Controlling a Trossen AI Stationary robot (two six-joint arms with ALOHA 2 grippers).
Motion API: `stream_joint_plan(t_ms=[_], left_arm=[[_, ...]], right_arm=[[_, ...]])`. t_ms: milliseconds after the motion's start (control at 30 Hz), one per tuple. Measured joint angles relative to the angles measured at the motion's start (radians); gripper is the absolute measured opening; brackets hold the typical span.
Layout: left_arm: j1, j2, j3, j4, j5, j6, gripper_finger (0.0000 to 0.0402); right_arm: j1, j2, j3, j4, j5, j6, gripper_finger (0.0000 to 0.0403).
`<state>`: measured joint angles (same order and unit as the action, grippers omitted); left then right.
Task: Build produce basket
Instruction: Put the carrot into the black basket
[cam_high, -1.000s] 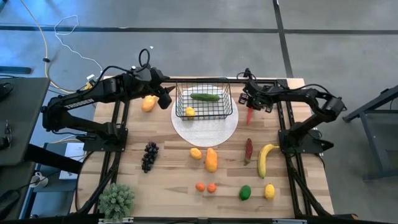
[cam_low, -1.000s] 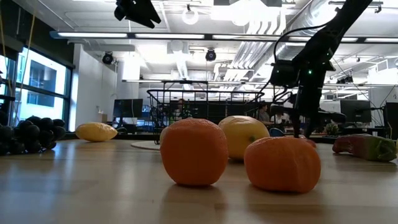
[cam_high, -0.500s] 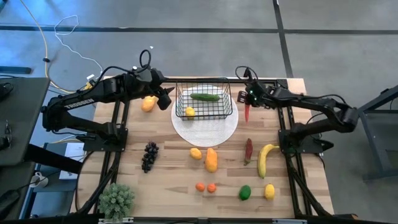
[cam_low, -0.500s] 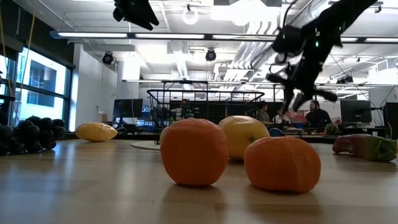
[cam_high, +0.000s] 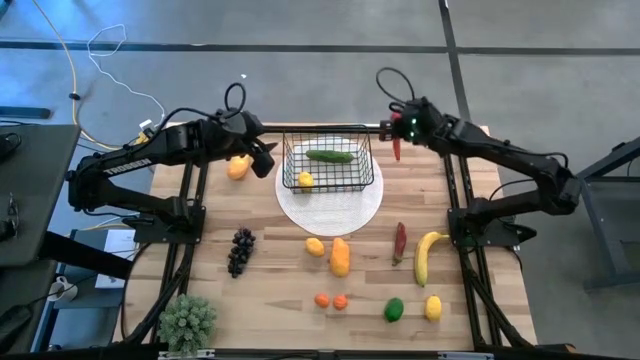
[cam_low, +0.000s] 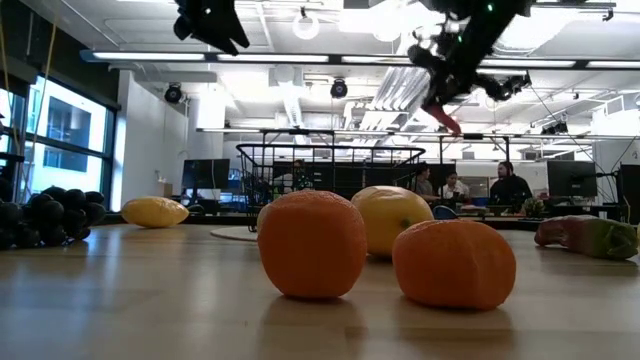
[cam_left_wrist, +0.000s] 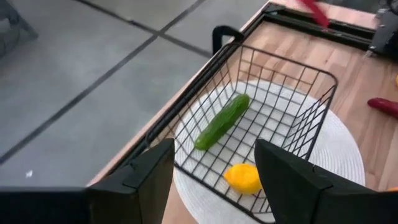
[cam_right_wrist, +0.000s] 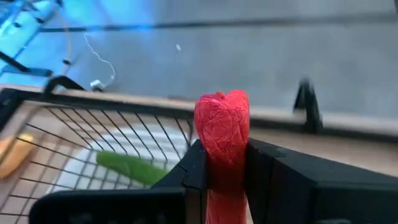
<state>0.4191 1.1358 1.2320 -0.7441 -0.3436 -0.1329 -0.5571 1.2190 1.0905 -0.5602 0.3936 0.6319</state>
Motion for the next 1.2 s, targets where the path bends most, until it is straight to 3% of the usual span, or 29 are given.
stream_joint_plan(t_ms=[233,500,867,1033,1200], left_arm=[[0.0,0.0,0.0,-0.091,-0.042,-0.081,0.0213],[0.0,0.0,0.0,-0.092,-0.042,-0.068,0.0213],[0.0,0.0,0.0,-0.097,-0.025,-0.127,0.0217],[0.001,0.0,0.0,-0.098,-0.007,-0.146,0.0244],[0.016,0.001,0.0,-0.111,-0.001,-0.167,0.03]], right_arm=[[-0.006,0.004,0.094,0.18,-0.034,-0.312,0.0042],[-0.008,0.069,0.108,0.368,-0.219,-0.53,0.0042],[-0.008,0.214,0.108,0.425,-0.458,-0.742,0.0043],[-0.008,0.288,0.108,0.463,-0.544,-0.804,0.0043],[-0.003,0.367,0.108,0.566,-0.621,-0.827,0.0043]])
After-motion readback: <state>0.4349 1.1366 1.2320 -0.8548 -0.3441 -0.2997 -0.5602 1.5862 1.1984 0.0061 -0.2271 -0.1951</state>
